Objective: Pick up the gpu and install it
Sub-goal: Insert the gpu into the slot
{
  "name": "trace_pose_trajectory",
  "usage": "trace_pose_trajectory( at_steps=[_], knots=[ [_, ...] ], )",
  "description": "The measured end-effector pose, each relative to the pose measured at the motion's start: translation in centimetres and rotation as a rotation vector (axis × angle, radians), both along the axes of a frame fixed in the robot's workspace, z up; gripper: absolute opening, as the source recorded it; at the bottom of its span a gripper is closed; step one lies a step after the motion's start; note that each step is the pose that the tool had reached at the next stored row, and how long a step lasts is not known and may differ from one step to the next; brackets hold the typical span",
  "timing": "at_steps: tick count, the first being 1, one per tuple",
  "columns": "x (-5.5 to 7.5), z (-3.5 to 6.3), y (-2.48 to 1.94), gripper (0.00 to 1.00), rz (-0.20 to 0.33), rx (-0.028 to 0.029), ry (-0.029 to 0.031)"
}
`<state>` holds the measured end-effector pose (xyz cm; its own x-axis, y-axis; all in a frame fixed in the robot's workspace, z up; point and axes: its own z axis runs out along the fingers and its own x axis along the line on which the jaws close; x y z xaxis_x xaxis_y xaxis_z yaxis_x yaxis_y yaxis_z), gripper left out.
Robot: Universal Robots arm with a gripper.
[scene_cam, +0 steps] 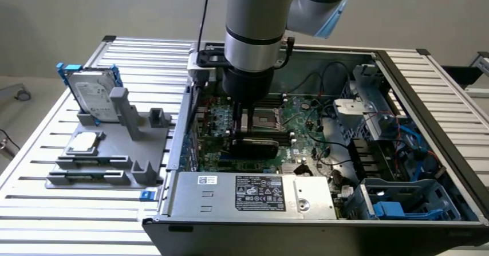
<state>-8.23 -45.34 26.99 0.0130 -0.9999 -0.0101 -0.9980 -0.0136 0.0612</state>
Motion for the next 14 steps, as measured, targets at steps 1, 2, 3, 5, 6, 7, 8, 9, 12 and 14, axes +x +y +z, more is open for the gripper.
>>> trace_pose_trajectory(
  at_steps=[1,2,3,5,6,7,8,9,12,14],
  knots=[
    [0.0,0.25,-0.01,0.11,0.0,-0.001,0.0022],
    [0.0,0.4,-0.01,0.11,0.0,-0.0007,0.0037],
    [0.0,0.48,-0.01,0.11,0.0,-0.0008,0.0047],
    [-0.3,0.57,-0.01,0.11,0.0,-0.0008,0.0063],
    [-0.5,0.62,-0.01,0.11,0.0,-0.001,0.0067],
    [-0.9,0.67,-0.01,0.11,0.001,-0.001,0.007],
    [-1.2,0.72,-0.01,0.11,0.001,-0.001,0.0071],
    [-1.6,0.78,-0.01,0.11,0.001,-0.001,0.0073],
    [-2.5,1.02,-0.01,0.11,0.001,-0.0012,0.0116],
    [-3.0,1.19,-0.01,0.11,0.001,-0.0011,0.018]
  ],
)
